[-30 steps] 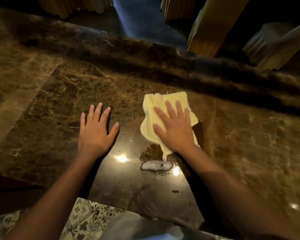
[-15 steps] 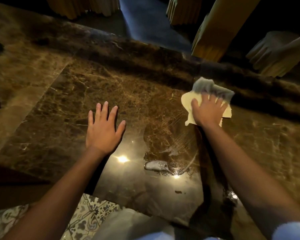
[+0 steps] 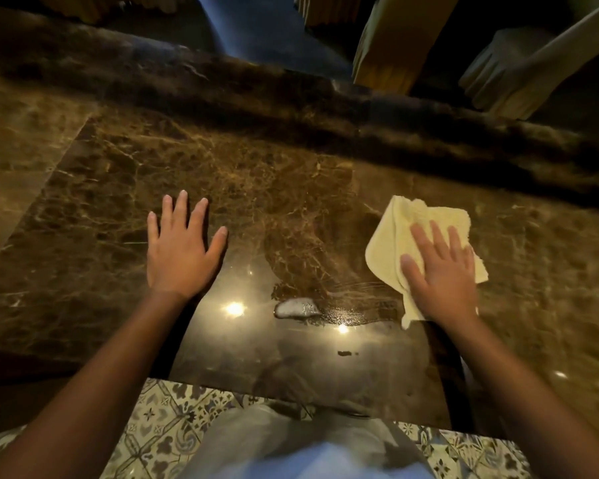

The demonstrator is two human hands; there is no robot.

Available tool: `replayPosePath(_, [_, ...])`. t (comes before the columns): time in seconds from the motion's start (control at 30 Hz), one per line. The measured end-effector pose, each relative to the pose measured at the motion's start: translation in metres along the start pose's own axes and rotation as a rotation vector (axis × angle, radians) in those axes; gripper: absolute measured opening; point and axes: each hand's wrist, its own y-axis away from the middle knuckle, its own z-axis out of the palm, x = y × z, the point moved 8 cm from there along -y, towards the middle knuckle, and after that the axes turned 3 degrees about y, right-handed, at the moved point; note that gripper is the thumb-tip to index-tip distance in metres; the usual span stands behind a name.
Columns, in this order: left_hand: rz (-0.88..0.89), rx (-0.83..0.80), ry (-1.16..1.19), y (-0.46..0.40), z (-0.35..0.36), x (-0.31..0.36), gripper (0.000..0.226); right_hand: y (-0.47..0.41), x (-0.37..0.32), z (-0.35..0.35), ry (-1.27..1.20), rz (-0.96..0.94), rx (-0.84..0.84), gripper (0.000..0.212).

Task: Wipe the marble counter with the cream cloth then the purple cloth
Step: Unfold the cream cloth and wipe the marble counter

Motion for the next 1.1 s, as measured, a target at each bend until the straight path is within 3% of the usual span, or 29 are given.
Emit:
replayPosePath(0.13, [0.009, 0.005, 0.005, 0.0, -0.002, 0.001, 0.069, 0.049, -0.021, 0.007, -0.033, -0.055, -0.016, 0.065])
replayPosePath(0.33, [0.01, 0.012, 0.009, 0.0, -0.002, 0.001, 0.066, 0.084, -0.172, 0.033, -0.082, -0.467, -0.023, 0.055])
replayPosePath(0.4, [0.011, 0.008, 0.005, 0.001, -0.002, 0.001, 0.066, 0.059, -0.192, 0.035, -0.053, -0.502, -0.023, 0.056])
replayPosePath(0.47, [0.032, 0.014, 0.005, 0.003, -0.004, 0.001, 0.065, 0.016, -0.178, 0.027, -0.007, -0.434, -0.026, 0.059])
replayPosePath(0.57, [0.053, 0.034, 0.02, 0.007, -0.007, 0.002, 0.064, -0.03, -0.108, 0.013, 0.059, -0.187, -0.057, 0.064])
replayPosePath(0.7, [0.046, 0.032, 0.019, 0.004, -0.004, 0.003, 0.064, 0.013, -0.02, 0.003, 0.015, 0.052, -0.012, 0.066])
replayPosePath(0.8, [0.032, 0.017, -0.001, 0.001, -0.001, 0.003, 0.065, 0.07, -0.032, 0.017, -0.014, 0.028, 0.0, 0.064])
replayPosePath(0.97, [0.016, 0.012, 0.011, 0.002, -0.004, 0.004, 0.064, 0.075, -0.078, 0.028, 0.028, -0.344, -0.031, 0.064])
replayPosePath(1.1, [0.021, 0.017, 0.027, 0.002, -0.005, 0.003, 0.064, -0.013, -0.052, 0.015, 0.068, -0.165, -0.024, 0.066])
